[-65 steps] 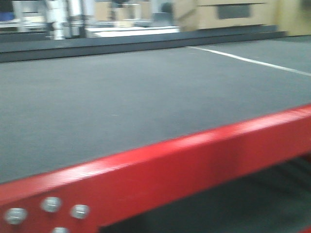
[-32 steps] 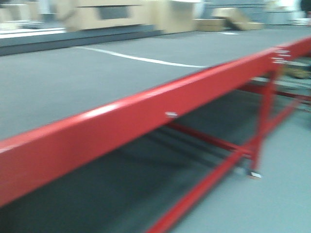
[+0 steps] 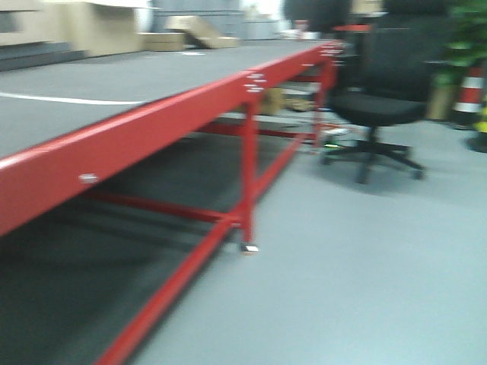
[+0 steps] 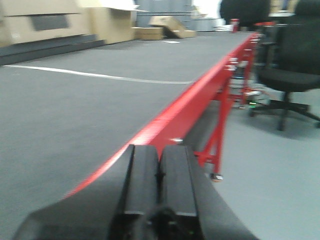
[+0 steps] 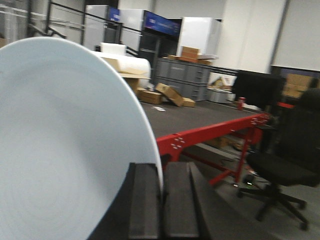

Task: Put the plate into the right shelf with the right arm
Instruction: 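Drive away from the table holding the plate in the right gripper, then drive past the chair to the steel shelf of blue bins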

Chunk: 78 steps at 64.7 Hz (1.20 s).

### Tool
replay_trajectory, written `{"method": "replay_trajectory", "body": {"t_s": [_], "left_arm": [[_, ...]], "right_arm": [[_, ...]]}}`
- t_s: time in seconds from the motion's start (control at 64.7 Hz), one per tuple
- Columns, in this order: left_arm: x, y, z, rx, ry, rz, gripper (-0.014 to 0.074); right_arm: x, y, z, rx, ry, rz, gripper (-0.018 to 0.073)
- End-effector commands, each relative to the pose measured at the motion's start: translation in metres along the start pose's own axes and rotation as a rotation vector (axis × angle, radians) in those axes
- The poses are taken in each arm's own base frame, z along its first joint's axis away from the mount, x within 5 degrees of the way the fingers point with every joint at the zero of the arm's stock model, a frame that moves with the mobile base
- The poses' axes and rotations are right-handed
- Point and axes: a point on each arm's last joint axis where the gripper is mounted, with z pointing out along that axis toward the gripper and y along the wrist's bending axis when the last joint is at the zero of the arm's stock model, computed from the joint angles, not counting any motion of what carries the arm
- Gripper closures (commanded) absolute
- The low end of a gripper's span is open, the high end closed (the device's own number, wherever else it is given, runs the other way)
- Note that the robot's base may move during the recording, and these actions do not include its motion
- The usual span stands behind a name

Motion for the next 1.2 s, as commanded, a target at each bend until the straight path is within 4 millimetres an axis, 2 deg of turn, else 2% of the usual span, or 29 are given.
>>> {"method": "replay_trajectory", "body": {"t_s": [0.0,1.189], "left_arm": [[-0.0059,0.0021,-0.001,-0.025,-0.09,-0.004,0.0643],[-0.0058,0.0021,-0.0009,-0.025,-0.088,-0.004,0.0643]], "right_arm": [[-0.0154,0.0005,0.0003,-0.011,-0.099,-0.023,0.0507],[-0.0161,0.0004,-0.001,-0.011,-0.108,-0.023,0.0507]]}}
